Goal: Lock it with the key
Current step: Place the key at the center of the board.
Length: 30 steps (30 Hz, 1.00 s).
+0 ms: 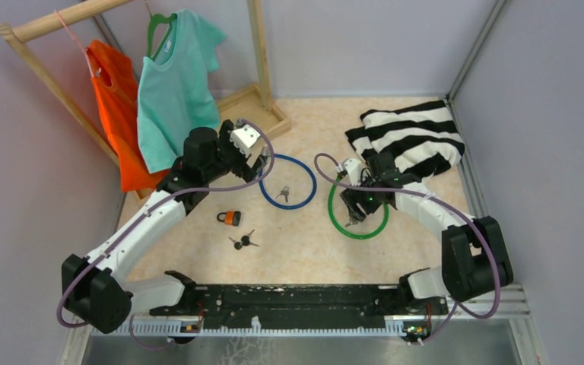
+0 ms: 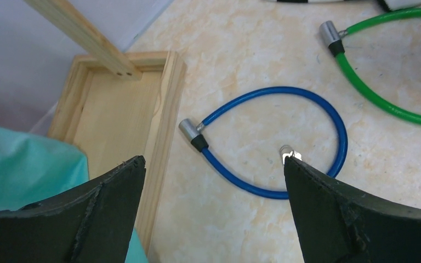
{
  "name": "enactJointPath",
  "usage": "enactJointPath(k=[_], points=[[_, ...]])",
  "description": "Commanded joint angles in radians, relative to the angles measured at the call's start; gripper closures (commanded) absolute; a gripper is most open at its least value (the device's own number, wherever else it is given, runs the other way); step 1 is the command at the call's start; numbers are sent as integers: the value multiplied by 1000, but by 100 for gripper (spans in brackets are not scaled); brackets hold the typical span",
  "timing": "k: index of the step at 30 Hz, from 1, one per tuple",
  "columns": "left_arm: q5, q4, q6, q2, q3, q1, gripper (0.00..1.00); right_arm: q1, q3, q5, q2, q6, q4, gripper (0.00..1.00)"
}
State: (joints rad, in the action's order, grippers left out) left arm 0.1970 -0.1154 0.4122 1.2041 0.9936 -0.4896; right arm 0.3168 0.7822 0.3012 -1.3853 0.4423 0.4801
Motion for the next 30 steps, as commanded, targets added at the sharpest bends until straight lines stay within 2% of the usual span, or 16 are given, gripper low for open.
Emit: enactJointPath(k=[1,7,12,16,19,23,27,30], points=[[-53,26,-38,-73,-62,35,0,7,48,-17,107,-18,-17,32],[-60,54,-79,-105,-127,85,0,-1,153,-84,138,-41,28,20],[-45,65,-95,-129,-141,137,0,-2,267,-212,130,-133,54,15],[36,123,-169,-175,-187,242,0,-21,267,-303,186,-185,-29,1],[114,197,-218,-211,-234,314,0,-59,262,-289,212,-241,-87,1],[168,274,-227,-217,-262,327,0,-112,299,-259,189,-320,-120,1],[206,261,-238,-167,-228,332,0,-116,370,-212,139,-274,-85,1],[211,316,-281,-154,-250,340,0,-119,335,-213,157,-265,-130,1]])
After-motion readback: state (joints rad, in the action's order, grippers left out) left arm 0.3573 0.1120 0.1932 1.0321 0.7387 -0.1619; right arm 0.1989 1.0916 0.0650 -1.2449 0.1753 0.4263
